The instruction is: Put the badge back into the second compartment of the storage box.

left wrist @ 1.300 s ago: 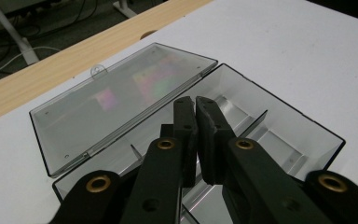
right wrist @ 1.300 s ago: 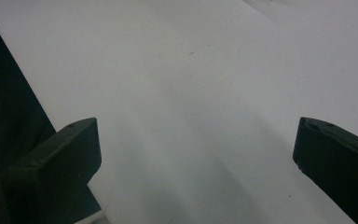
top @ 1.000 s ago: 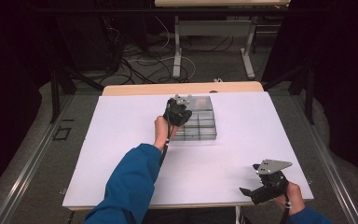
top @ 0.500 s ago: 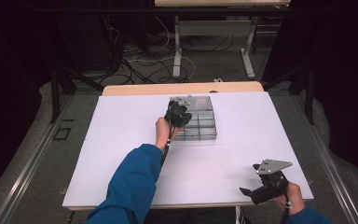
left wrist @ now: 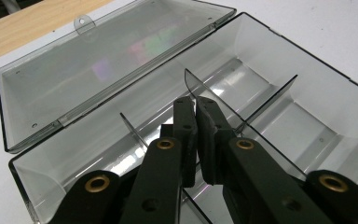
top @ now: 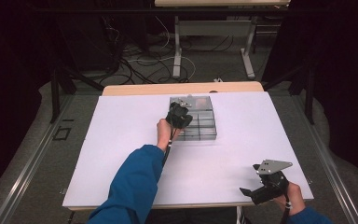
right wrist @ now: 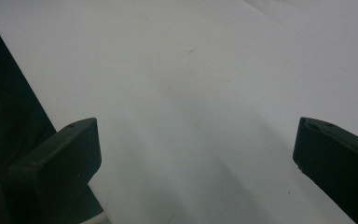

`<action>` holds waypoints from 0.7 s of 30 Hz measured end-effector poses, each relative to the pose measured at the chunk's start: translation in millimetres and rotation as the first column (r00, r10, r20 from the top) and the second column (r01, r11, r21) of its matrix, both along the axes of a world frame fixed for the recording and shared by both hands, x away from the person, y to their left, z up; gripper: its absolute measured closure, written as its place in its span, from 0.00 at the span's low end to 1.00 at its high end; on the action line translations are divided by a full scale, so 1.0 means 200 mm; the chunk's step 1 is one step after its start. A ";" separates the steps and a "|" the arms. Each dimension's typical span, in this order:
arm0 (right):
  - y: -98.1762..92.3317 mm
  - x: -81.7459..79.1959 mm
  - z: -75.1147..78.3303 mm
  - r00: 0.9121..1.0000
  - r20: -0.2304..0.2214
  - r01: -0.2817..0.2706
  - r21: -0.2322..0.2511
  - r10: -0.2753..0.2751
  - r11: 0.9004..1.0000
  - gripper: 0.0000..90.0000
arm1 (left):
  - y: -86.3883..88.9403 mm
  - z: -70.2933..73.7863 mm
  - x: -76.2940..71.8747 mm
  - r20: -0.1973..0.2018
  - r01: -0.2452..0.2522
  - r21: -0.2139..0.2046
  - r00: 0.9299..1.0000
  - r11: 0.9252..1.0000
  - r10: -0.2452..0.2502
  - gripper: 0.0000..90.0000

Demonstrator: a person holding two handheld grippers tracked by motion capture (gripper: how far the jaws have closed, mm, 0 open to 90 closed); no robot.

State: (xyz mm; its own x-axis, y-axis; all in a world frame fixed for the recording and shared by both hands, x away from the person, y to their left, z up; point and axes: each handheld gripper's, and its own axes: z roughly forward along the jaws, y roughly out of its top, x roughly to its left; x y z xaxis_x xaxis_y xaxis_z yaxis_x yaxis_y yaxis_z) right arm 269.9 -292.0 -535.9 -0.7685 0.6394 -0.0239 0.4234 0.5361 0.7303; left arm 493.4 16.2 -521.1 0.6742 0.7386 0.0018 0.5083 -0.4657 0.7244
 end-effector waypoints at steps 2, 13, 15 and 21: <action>0.00 0.00 0.00 1.000 0.001 -0.002 -0.001 0.002 1.000 0.01 | 0.00 -0.01 0.00 -0.004 -0.006 0.000 1.000 1.000 0.006 0.97; 0.00 0.00 0.00 1.000 0.000 -0.008 -0.006 0.008 1.000 0.01 | 0.08 0.04 -0.06 0.033 -0.040 -0.043 0.999 0.998 0.041 0.59; 0.00 0.00 0.00 1.000 -0.003 -0.014 0.002 0.014 1.000 0.01 | 0.10 0.06 -0.08 0.032 -0.041 -0.045 0.999 0.998 0.043 0.49; 0.00 0.00 0.00 1.000 0.001 -0.007 -0.007 0.007 1.000 0.01 | 0.22 0.10 -0.16 0.045 -0.027 -0.043 0.999 0.999 0.029 0.21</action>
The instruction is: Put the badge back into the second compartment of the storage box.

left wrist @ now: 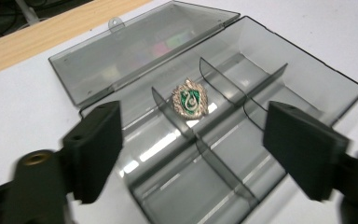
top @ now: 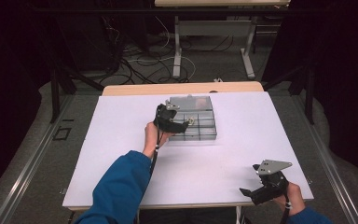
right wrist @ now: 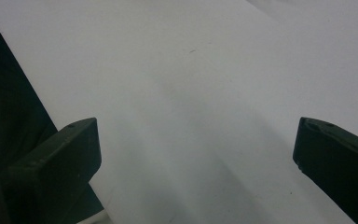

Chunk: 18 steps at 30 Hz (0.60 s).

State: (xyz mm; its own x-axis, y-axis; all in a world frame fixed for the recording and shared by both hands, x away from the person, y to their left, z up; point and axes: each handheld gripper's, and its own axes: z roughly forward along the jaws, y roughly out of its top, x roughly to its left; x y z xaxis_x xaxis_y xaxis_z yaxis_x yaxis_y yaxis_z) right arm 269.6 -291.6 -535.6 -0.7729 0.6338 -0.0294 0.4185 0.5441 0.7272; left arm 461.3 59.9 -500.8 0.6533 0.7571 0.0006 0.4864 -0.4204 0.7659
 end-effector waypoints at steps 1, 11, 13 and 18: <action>0.00 0.00 0.00 1.000 0.000 0.000 0.000 0.000 1.000 0.01 | 0.02 0.01 -0.01 0.008 0.002 0.008 1.000 1.000 -0.002 0.18; 0.00 0.00 0.00 1.000 0.000 0.002 0.000 -0.002 1.000 0.01 | 0.12 0.03 -0.13 -0.003 0.023 0.045 1.000 0.999 -0.023 0.02; 0.00 0.00 0.00 1.000 0.000 0.007 0.001 -0.007 1.000 0.01 | 0.14 0.03 -0.16 -0.003 0.023 0.056 1.000 0.998 -0.023 0.01; 0.00 0.00 0.00 1.000 -0.002 0.007 -0.002 -0.007 1.000 0.01 | 0.16 0.02 -0.24 -0.002 0.029 0.062 1.000 0.998 -0.029 0.00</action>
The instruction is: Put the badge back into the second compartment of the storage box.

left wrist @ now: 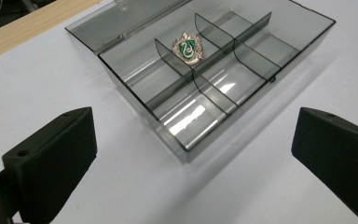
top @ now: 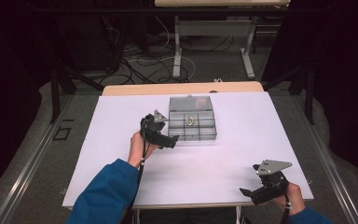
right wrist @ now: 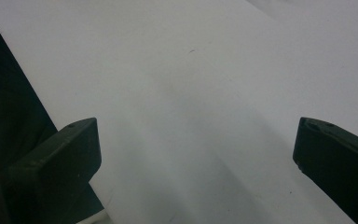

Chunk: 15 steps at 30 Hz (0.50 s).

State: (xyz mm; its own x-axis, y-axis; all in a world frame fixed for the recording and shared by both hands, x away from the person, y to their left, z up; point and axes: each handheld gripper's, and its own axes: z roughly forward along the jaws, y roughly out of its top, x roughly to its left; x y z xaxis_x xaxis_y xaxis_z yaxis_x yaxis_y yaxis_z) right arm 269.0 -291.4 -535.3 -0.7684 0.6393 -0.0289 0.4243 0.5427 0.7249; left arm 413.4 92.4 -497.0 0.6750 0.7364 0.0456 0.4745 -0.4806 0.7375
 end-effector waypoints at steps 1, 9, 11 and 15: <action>0.00 0.00 0.00 1.000 0.000 0.000 0.000 0.000 1.000 0.01 | 0.01 0.00 -0.01 -0.001 0.006 0.002 1.000 1.000 -0.006 0.01; 0.00 0.00 0.00 1.000 -0.006 -0.003 -0.001 0.003 1.000 0.01 | 0.08 0.00 -0.10 -0.007 0.037 -0.002 0.999 0.999 -0.037 0.00; 0.00 0.00 0.00 1.000 -0.005 -0.004 -0.002 0.004 1.000 0.01 | 0.10 0.00 -0.13 -0.009 0.041 0.001 0.999 0.999 -0.041 0.00; 0.00 0.00 0.01 1.000 -0.012 -0.009 -0.008 0.009 1.000 0.01 | 0.15 0.00 -0.18 -0.005 0.039 -0.002 0.999 0.999 -0.039 0.00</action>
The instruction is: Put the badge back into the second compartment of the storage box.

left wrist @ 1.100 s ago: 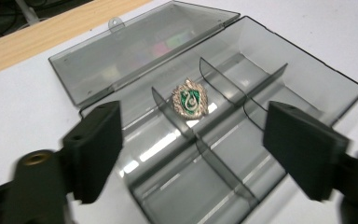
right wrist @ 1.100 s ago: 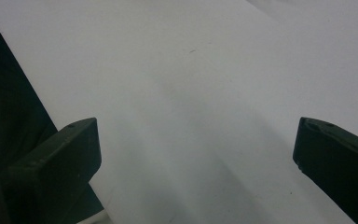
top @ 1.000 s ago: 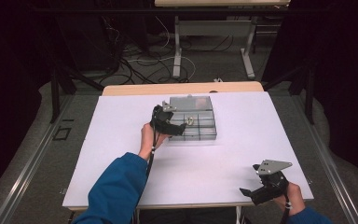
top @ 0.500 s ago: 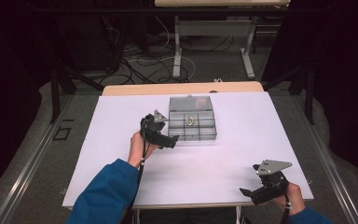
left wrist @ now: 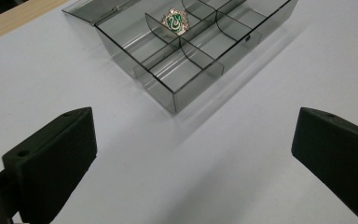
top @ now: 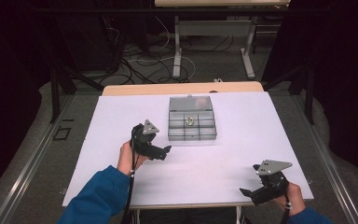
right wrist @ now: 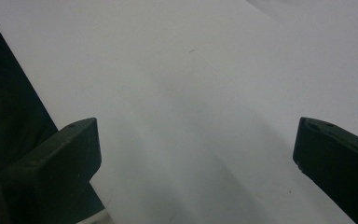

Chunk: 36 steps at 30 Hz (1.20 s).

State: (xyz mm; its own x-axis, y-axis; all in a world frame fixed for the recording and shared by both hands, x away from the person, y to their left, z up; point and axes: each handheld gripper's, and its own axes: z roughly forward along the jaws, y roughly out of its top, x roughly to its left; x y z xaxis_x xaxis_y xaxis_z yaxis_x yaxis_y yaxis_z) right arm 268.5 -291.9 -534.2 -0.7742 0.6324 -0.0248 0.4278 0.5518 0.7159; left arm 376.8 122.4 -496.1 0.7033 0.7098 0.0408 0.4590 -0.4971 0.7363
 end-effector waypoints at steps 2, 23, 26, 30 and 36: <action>0.00 0.00 0.00 1.000 0.007 -0.002 0.008 0.002 1.000 0.01 | 0.03 0.00 -0.03 0.007 0.006 0.009 1.000 1.000 -0.006 0.00; 0.01 0.00 0.00 1.000 0.018 0.005 0.006 -0.006 1.000 0.01 | 0.25 0.00 -0.25 0.012 -0.016 -0.014 1.000 1.000 0.016 0.00; 0.01 0.00 0.00 1.000 0.018 0.001 0.003 -0.001 1.000 0.01 | 0.28 -0.01 -0.28 0.013 -0.025 -0.014 1.000 1.000 0.025 0.00; 0.01 0.00 0.00 1.000 0.011 0.009 0.005 -0.009 1.000 0.01 | 0.30 -0.03 -0.32 0.009 -0.035 -0.012 0.999 0.999 0.035 0.00; 0.01 0.00 -0.01 1.000 0.010 0.013 0.007 -0.013 1.000 0.01 | 0.34 -0.04 -0.39 0.022 -0.033 0.004 0.999 0.999 0.033 0.00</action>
